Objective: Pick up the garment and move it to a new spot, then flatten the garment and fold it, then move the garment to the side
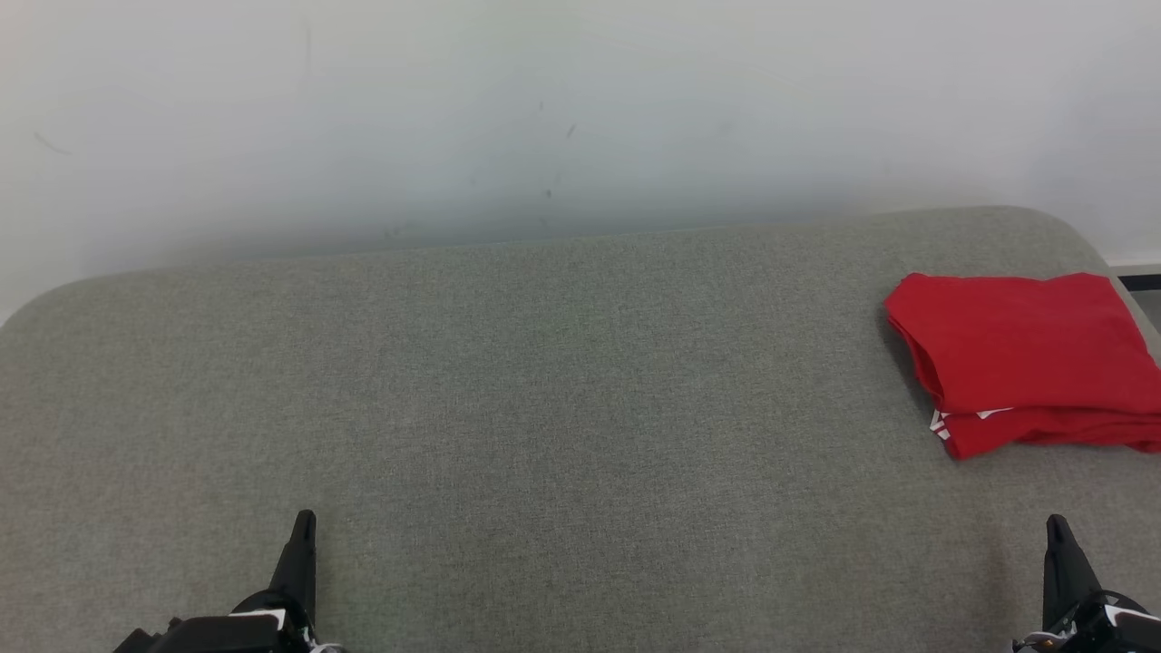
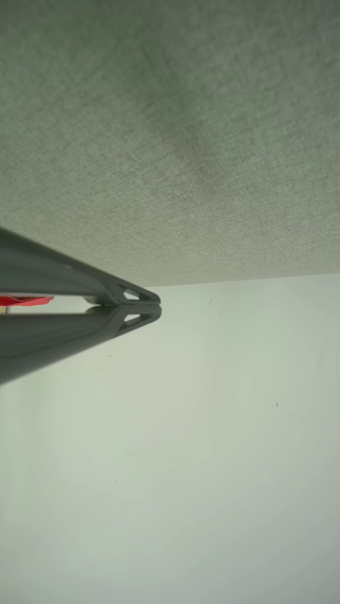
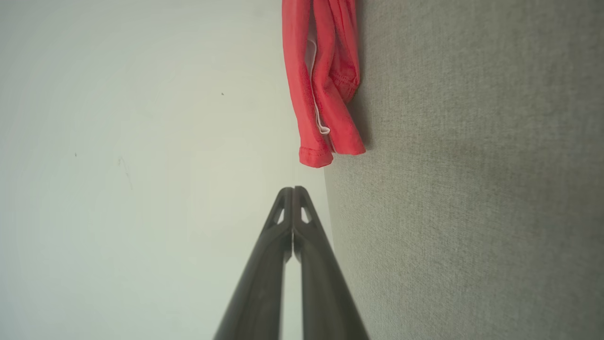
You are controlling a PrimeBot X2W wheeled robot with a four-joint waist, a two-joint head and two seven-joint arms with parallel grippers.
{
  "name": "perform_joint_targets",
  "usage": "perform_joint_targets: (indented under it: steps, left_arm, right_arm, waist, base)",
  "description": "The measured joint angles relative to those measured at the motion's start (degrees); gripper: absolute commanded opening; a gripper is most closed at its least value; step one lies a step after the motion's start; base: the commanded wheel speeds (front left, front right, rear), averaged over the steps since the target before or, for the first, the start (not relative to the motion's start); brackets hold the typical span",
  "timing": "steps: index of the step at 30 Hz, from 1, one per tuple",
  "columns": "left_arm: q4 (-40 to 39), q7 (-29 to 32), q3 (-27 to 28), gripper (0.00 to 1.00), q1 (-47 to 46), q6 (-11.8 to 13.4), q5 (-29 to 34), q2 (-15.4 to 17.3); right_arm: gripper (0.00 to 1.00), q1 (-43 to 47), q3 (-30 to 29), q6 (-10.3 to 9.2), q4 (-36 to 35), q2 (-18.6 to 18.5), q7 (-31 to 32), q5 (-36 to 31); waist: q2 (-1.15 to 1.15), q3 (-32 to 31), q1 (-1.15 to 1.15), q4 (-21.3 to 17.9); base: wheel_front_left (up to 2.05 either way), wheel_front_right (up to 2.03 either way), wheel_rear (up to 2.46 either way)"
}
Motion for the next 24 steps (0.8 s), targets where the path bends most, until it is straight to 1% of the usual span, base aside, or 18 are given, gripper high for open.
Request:
perform_joint_targets:
  steps: [24]
  left_arm:
    - [0.00, -0.01, -0.01, 0.00, 0.00, 0.00, 0.00, 0.00]
  right_arm:
    - [0.00, 0.00, 0.00, 0.00, 0.00, 0.00, 0.00, 0.00]
  waist:
    - [0.00, 0.00, 0.00, 0.00]
  base:
    - [0.00, 0.00, 0.00]
